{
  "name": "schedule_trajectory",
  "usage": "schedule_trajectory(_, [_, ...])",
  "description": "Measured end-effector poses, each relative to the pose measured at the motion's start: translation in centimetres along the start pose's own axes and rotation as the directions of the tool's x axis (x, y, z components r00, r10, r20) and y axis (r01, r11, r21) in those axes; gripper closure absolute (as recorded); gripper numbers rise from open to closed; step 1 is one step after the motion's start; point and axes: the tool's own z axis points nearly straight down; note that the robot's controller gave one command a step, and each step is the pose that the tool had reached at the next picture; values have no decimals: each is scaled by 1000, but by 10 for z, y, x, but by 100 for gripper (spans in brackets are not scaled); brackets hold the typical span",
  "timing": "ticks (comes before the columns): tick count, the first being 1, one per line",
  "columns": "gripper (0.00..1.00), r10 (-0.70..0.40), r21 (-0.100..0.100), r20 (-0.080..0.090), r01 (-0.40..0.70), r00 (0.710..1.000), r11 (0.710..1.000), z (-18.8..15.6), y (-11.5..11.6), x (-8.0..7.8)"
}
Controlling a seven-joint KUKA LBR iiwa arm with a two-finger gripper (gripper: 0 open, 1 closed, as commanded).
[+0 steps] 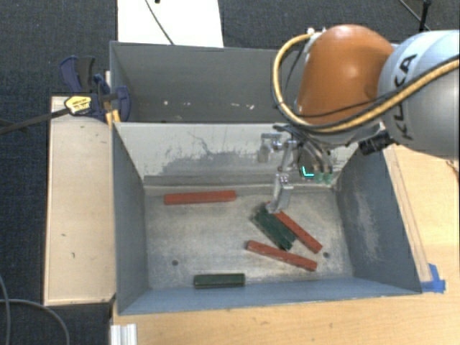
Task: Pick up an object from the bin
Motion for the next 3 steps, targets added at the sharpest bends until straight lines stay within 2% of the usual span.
schedule_trajectory(1, [0,-13,-2,1,13,1000,1000,172,118,0])
schedule_trajectory(2, [0,46,-1,12,-46,999,999,136,80,-20])
schedule_trajectory(3, [0,164,-3,9,-164,986,986,138,82,-20])
